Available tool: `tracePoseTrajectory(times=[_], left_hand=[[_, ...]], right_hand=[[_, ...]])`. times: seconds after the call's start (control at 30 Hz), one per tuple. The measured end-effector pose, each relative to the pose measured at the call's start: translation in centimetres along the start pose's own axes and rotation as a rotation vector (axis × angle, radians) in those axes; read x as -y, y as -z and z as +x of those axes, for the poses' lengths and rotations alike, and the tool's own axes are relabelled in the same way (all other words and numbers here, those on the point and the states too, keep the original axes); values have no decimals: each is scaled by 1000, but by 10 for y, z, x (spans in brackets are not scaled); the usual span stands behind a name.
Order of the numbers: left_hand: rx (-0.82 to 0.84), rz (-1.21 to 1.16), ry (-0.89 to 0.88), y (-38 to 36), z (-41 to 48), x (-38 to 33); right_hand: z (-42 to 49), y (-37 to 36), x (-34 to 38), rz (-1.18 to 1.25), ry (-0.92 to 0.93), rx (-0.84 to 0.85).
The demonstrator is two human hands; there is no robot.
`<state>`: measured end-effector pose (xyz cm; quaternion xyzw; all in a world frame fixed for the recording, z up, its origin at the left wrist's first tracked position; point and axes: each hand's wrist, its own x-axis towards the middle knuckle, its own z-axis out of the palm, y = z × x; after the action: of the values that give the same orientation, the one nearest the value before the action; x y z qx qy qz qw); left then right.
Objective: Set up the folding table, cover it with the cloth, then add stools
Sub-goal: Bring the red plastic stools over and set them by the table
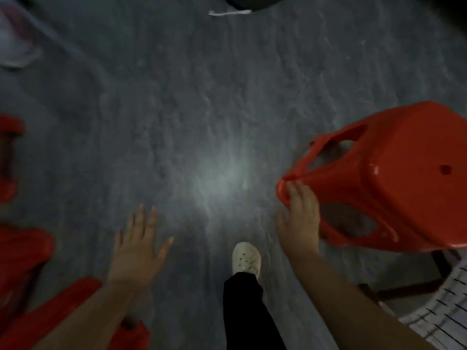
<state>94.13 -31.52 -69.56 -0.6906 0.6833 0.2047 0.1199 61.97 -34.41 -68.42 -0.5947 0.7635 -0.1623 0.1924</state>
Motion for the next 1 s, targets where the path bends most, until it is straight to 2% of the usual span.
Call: tracePoseTrajectory(times=[0.07, 0.17, 0.27, 0.33, 0.4, 0.5, 0.57, 0.63, 0.7, 0.73, 0.83, 1.0], left_hand=[[-74, -3, 77, 0, -38, 51], [-181, -66, 183, -2, -112, 120], [-259, -107, 281, -9, -210, 190], [-253, -153, 393, -24, -287, 241], [-222, -179, 537, -48, -366, 292], [-141, -285, 832, -94, -466, 350], [-86, -418, 1021, -121, -506, 372], [-116, -715, 1124, -145, -525, 389], [-231, -1051, 1087, -168, -530, 398], [-287, -1115, 1068, -176, -531, 399], [-392, -1125, 1051, -192, -529, 392], [-239, -1025, 864, -198, -519, 345]], right_hand=[[-38, -32, 62, -2, 131, 132], [-114, -73, 150, -12, 344, 242], [-212, -112, 224, 35, 430, 308], [-293, -138, 267, 103, 411, 388], [-379, -167, 302, 180, 341, 540], [-492, -203, 344, 285, 246, 774], [-535, -219, 358, 306, 208, 779], [-549, -234, 362, 242, 192, 730], [-543, -246, 356, 223, 169, 739], [-538, -250, 353, 234, 168, 765], [-526, -248, 336, 283, 186, 803], [-516, -206, 281, 390, 114, 745]])
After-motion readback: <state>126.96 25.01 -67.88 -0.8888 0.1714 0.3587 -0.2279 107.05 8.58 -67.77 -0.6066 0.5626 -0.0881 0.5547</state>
